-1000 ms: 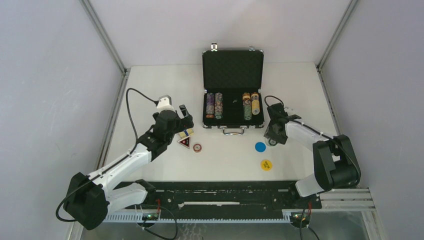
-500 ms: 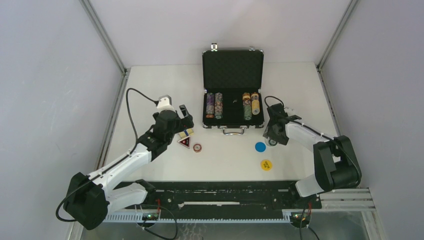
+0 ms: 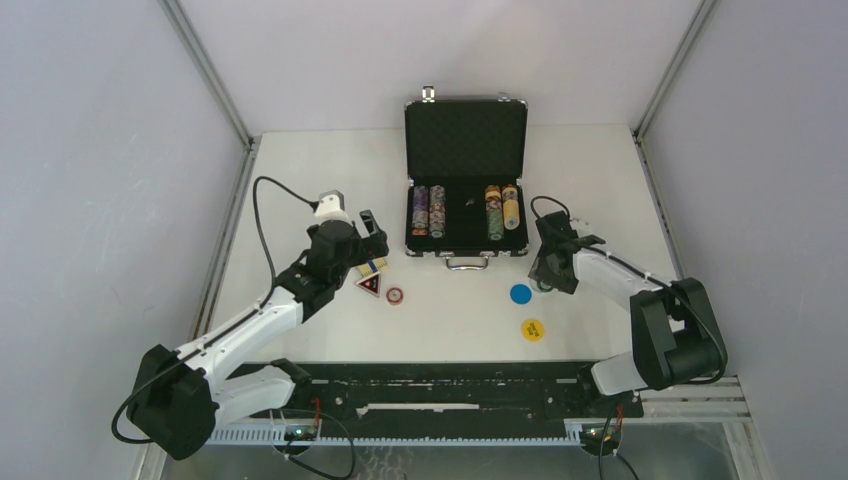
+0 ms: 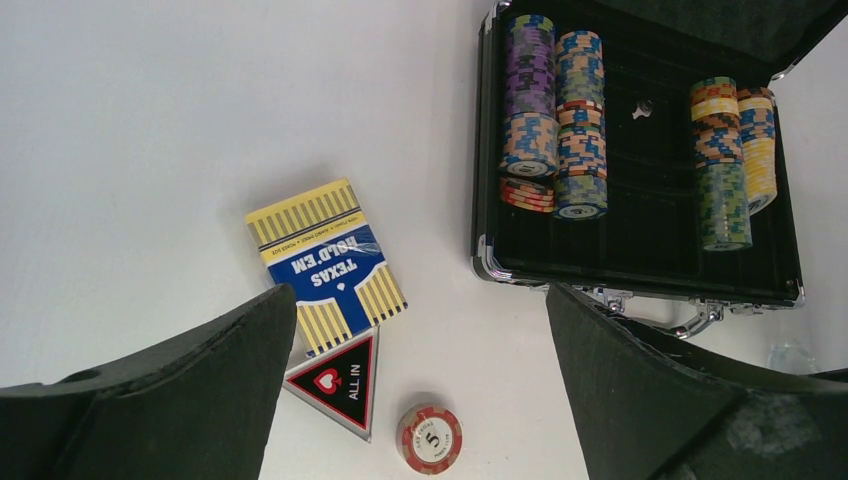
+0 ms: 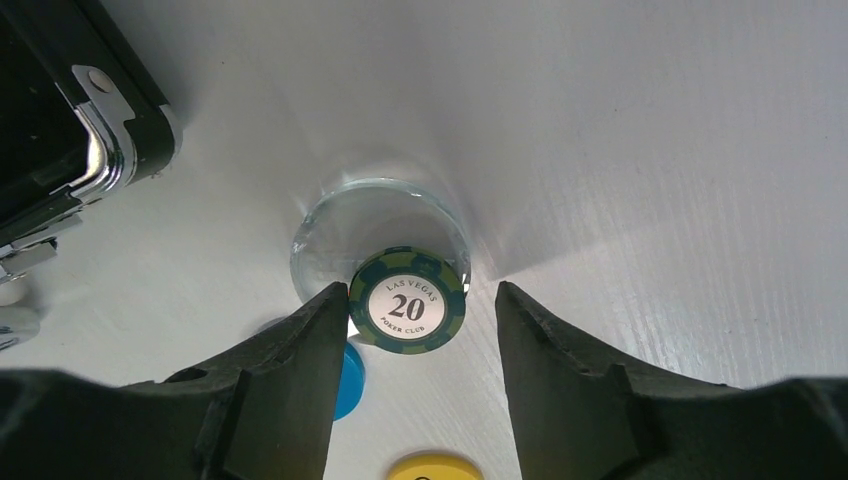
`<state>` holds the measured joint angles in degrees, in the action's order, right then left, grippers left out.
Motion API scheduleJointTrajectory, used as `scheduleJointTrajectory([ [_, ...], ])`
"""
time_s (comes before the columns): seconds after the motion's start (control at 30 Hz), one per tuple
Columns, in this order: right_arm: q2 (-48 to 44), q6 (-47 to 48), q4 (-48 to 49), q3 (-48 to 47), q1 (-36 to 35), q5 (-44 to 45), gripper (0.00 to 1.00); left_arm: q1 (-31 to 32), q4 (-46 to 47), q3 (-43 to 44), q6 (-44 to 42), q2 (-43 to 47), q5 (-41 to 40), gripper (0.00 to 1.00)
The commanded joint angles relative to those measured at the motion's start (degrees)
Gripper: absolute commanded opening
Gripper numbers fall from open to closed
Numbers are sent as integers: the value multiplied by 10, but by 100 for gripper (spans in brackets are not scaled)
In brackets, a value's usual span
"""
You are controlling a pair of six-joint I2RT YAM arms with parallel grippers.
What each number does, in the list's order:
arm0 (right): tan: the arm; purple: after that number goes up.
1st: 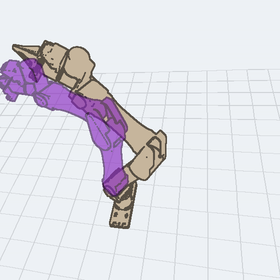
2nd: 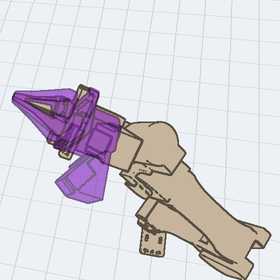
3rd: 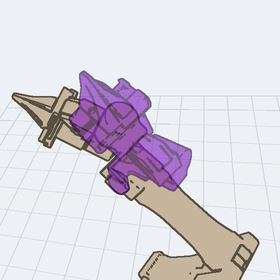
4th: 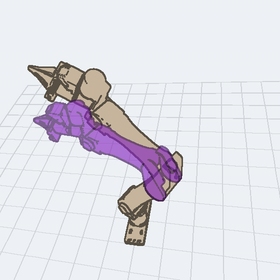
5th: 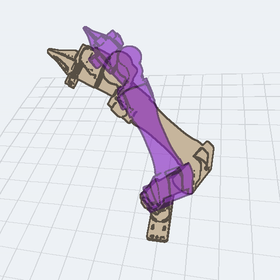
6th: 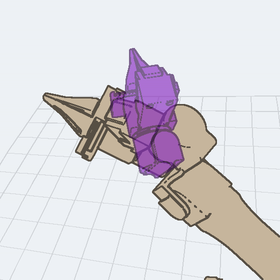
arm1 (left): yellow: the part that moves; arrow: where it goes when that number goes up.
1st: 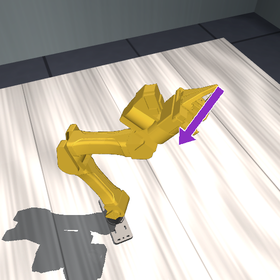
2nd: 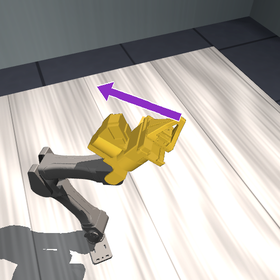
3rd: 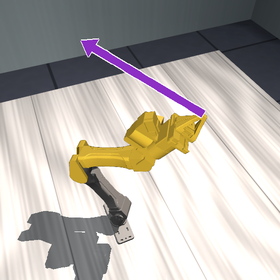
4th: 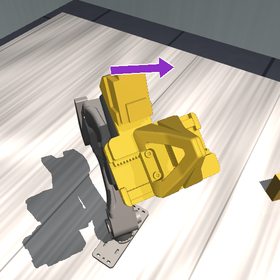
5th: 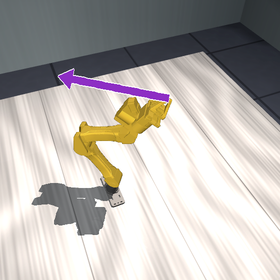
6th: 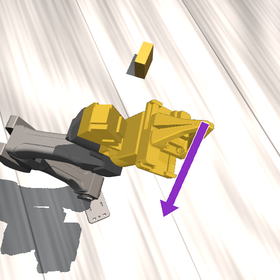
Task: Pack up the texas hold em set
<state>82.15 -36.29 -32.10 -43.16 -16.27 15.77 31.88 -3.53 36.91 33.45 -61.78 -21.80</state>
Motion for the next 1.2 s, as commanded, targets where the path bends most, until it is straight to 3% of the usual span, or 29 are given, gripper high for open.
scheduleJointTrajectory([
  [0.0, -13, -3, 15, 11, -3, 6, 63, 2, 23, 0, -5, 1, 9, 100],
  [0.1, -11, -2, 21, 15, -3, 5, 56, 2, 23, 0, -5, 2, 10, 100],
  [0.7, -49, 4, 11, 3, -2, 3, 38, 2, 23, 0, -5, 2, 11, 100],
  [1.17, -79, 33, 16, -9, -9, -36, 30, 2, 23, 2, -5, -1, 16, 100],
])
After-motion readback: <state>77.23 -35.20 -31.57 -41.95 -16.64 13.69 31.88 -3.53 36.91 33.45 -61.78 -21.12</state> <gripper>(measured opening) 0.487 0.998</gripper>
